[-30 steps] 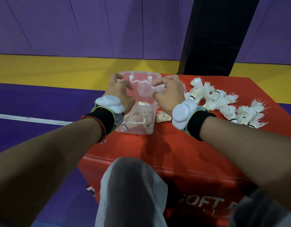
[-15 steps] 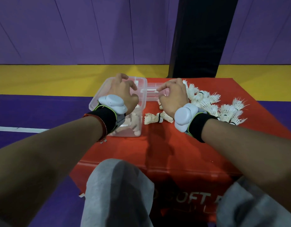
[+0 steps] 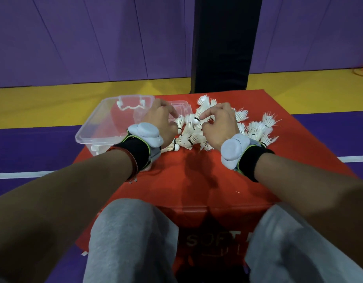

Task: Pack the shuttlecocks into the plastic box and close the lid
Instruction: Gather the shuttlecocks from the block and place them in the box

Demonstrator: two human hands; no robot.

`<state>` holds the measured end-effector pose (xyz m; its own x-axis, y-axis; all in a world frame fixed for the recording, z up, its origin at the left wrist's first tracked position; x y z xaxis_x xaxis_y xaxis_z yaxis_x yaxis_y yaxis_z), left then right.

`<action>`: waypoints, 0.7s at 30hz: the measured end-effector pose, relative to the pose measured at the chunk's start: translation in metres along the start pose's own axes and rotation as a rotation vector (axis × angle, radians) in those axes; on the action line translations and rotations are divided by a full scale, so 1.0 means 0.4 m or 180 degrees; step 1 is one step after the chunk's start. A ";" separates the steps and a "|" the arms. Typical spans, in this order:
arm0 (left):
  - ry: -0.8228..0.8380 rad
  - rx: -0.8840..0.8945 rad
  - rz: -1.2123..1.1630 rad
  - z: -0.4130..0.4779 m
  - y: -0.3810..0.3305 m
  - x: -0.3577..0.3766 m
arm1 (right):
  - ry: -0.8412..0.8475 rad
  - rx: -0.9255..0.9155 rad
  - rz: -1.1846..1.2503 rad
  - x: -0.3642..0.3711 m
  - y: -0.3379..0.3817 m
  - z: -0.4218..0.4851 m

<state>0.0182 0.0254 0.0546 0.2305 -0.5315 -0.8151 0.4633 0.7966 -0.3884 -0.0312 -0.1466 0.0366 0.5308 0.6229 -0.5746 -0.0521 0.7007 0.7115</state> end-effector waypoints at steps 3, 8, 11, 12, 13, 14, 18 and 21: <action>0.0094 -0.0001 -0.0012 -0.004 -0.014 0.047 | 0.0032 0.0056 -0.0107 -0.014 -0.048 -0.007; 0.0459 -0.0438 0.0384 -0.004 -0.011 0.120 | 0.0159 0.0242 -0.0248 -0.020 -0.113 -0.016; 0.0754 -0.0624 0.0557 -0.003 0.000 0.153 | 0.0212 0.0313 -0.0395 -0.013 -0.140 -0.017; 0.0869 -0.0685 0.0581 -0.002 0.006 0.162 | 0.0222 0.0321 -0.0433 -0.010 -0.149 -0.016; 0.0968 -0.0730 0.0599 -0.004 0.013 0.173 | 0.0237 0.0326 -0.0454 -0.006 -0.158 -0.016; 0.1010 -0.0778 0.0604 -0.007 0.021 0.182 | 0.0243 0.0333 -0.0468 -0.003 -0.166 -0.015; 0.0793 -0.1100 0.0797 -0.017 0.045 0.214 | 0.0252 0.0521 -0.0563 0.024 -0.188 -0.012; 0.0843 -0.1207 0.0982 -0.024 0.053 0.233 | 0.0325 0.0550 -0.0657 0.057 -0.207 -0.009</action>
<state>0.0412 -0.0045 -0.0339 0.0611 -0.2055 -0.9768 0.0567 0.9777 -0.2021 -0.0178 -0.1893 -0.0370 0.4269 0.5112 -0.7460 0.1977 0.7522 0.6286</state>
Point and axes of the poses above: each hand's wrist, its own z-axis towards the middle knuckle, its own x-axis out of the palm, y = z × x, the point moved 1 cm from there along z, towards the middle knuckle
